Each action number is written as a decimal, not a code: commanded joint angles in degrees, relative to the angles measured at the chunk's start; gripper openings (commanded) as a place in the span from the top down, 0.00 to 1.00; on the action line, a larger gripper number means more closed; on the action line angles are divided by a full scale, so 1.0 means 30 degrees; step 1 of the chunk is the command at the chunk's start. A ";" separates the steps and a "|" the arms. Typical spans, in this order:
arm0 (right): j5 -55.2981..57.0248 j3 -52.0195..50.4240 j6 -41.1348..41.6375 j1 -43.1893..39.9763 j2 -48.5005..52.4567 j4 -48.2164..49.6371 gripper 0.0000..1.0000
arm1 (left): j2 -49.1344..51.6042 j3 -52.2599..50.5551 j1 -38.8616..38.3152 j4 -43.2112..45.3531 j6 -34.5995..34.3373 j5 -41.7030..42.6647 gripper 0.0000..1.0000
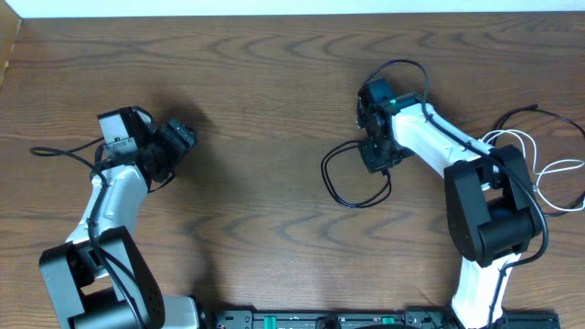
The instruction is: Untangle cables
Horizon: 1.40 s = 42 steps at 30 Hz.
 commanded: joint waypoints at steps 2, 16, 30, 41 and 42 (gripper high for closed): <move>-0.0612 0.0131 0.0036 0.0138 0.1574 -0.1144 0.99 | -0.0226 -0.0007 0.0044 0.0015 0.0248 -0.0233 0.12; 0.2718 0.2827 0.0044 -0.0576 -0.2142 -0.3468 0.99 | -0.0226 -0.0007 0.0044 0.0015 0.0248 -0.0233 0.12; 0.4707 0.2827 0.1443 -0.4860 -0.5515 -0.3759 0.99 | -0.0226 -0.0007 0.0044 0.0007 0.0248 -0.0240 0.12; 0.3424 0.2776 0.3577 -1.0098 -0.5595 -0.4240 0.99 | -0.0226 -0.0007 0.0044 0.0007 0.0248 -0.0240 0.12; 0.3140 0.2776 0.3577 -1.0455 -0.5603 -0.4255 0.99 | -0.0226 -0.0007 0.0044 0.0015 0.0248 -0.0233 0.12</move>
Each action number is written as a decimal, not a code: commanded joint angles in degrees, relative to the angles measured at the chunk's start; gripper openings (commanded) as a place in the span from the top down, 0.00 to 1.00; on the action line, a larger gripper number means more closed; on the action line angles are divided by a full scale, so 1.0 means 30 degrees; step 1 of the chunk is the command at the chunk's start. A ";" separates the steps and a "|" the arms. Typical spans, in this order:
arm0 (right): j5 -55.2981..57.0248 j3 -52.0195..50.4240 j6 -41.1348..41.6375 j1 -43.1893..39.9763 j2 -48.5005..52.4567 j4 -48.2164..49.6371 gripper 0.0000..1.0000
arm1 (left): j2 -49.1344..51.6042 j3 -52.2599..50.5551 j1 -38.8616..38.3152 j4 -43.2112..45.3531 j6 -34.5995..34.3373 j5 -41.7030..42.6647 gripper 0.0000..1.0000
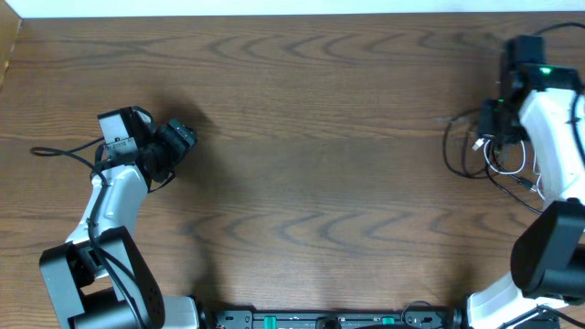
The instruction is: Untangle cables
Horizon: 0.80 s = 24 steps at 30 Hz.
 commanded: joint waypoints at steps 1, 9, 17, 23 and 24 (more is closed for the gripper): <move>-0.0969 0.0277 0.0721 -0.0918 -0.0532 -0.0095 0.99 | -0.0226 -0.0007 0.0044 0.0007 0.0240 -0.0240 0.12; -0.2098 0.0262 0.0714 -0.2004 -0.0525 -0.0066 0.99 | -0.0226 -0.0007 0.0044 0.0007 0.0240 -0.0240 0.12; -0.2302 0.0146 0.0714 -0.1982 -0.0525 0.0087 0.99 | -0.0226 -0.0007 0.0044 0.0007 0.0240 -0.0240 0.12; -0.3432 -0.0488 0.0685 -0.1982 -0.0517 0.2681 0.99 | -0.0226 -0.0007 0.0044 0.0007 0.0233 -0.0233 0.12; -0.3432 -0.0736 0.0685 -0.1989 -0.0517 0.3519 0.99 | -0.0226 -0.0007 0.0044 0.0007 0.0240 -0.0233 0.12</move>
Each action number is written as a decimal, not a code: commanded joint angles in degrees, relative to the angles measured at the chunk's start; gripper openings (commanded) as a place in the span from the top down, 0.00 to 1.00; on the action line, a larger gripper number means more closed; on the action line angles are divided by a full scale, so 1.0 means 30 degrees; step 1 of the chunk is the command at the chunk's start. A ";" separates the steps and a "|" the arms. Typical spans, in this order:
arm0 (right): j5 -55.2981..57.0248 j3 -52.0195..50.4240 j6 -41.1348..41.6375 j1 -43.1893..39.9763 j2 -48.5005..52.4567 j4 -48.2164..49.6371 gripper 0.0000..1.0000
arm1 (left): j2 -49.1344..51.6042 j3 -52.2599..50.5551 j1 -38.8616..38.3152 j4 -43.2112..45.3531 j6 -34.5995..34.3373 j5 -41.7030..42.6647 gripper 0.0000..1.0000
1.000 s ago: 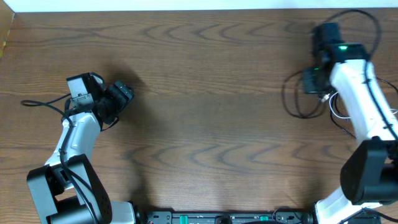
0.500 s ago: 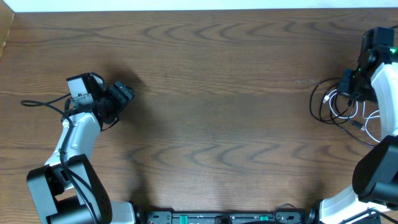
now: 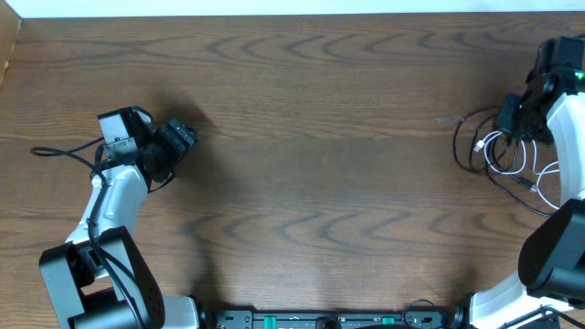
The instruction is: Untangle cables
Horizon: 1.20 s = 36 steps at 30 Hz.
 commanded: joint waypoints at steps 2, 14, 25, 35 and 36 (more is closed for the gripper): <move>-0.0481 -0.1020 0.0117 -0.0036 -0.0495 0.2579 0.99 | -0.0226 -0.0007 0.0044 0.0007 0.0240 -0.0233 0.12; -0.0393 -0.3031 0.0022 -0.1035 -0.0481 0.7155 0.99 | -0.0226 -0.0022 0.0044 0.0007 0.0240 -0.0233 0.12; -0.1435 -0.3038 0.3213 -0.4218 -0.0481 0.6003 0.99 | -0.0226 -0.0022 0.0044 0.0007 0.0240 -0.0233 0.12; -0.1596 -0.3038 0.3220 -0.5654 -0.0481 0.4867 0.99 | -0.0226 -0.0022 0.0044 0.0000 0.0233 -0.0233 0.12; -0.1588 -0.3038 0.3220 -0.5727 -0.0481 0.4736 0.99 | -0.0226 -0.0022 0.0044 0.0000 0.0240 -0.0233 0.12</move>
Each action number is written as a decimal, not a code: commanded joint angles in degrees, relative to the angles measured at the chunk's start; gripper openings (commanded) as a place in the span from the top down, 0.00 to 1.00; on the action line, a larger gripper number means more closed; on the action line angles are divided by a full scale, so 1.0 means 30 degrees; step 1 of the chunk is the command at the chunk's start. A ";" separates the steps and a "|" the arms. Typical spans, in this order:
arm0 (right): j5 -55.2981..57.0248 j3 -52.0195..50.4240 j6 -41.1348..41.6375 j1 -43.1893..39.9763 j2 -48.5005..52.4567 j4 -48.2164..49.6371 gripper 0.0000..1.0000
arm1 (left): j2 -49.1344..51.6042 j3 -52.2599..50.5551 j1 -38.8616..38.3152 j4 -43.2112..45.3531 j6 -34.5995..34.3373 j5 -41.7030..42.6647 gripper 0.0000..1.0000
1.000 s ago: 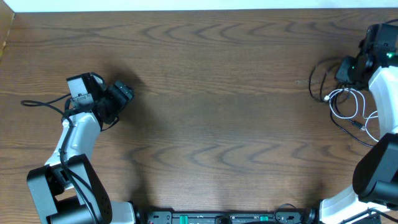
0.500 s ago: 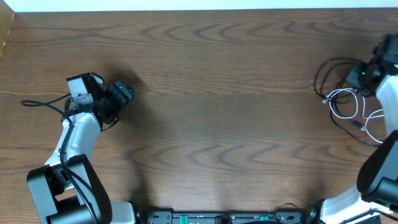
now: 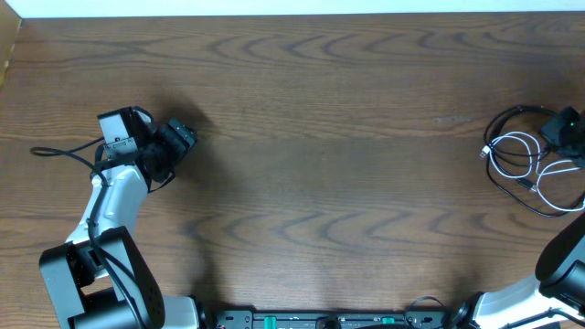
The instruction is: Untangle cables
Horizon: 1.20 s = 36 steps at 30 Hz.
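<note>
A black cable (image 3: pixel 508 113) and a white cable (image 3: pixel 517 149) lie overlapped at the far right of the table in the overhead view. The black one arcs over the white coil, and a lower loop (image 3: pixel 539 208) curves beneath it. My right gripper (image 3: pixel 560 124) is at the frame's right edge with the black cable running into it, and it looks shut on that cable. My left gripper (image 3: pixel 180 139) rests low at the left side, far from both cables. Its dark fingers are not told apart from above.
A thin black lead (image 3: pixel 57 153) trails left from the left arm. The wooden table (image 3: pixel 311 183) spans the whole view, with a white strip along the far edge. Both arm bases stand at the near edge.
My right gripper has moved further right, to the frame's edge, and the black cable has shifted right with it. The white coil now shows more fully. The left arm has not moved.
My right gripper was at the table's middle on a black cable loop, with the white cable lying alone at the right. Then it was at the far right with the black loop beside the white cable, then further right, and now at the edge.
</note>
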 commanded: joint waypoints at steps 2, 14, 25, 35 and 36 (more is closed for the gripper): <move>0.0211 -0.0087 0.0357 -0.0474 -0.0474 -0.0583 0.99 | -0.0226 -0.0022 0.0044 0.0000 0.0240 -0.0233 0.12; 0.1180 -0.0903 0.0860 -0.1268 -0.0474 -0.1443 0.99 | -0.0226 -0.0022 0.0044 0.0000 0.0233 -0.0233 0.12; 0.2127 -0.2463 0.1144 -0.1268 -0.0474 -0.1166 0.99 | -0.0226 -0.0022 0.0044 0.0000 0.0233 -0.0233 0.12; 0.2732 -0.3621 0.1515 -0.1268 -0.0474 -0.0976 0.99 | -0.0226 -0.0022 0.0044 0.0000 0.0240 -0.0233 0.12; 0.2783 -0.3767 0.1508 -0.1268 -0.0474 -0.0838 0.99 | -0.0226 -0.0022 0.0044 0.0000 0.0233 -0.0233 0.12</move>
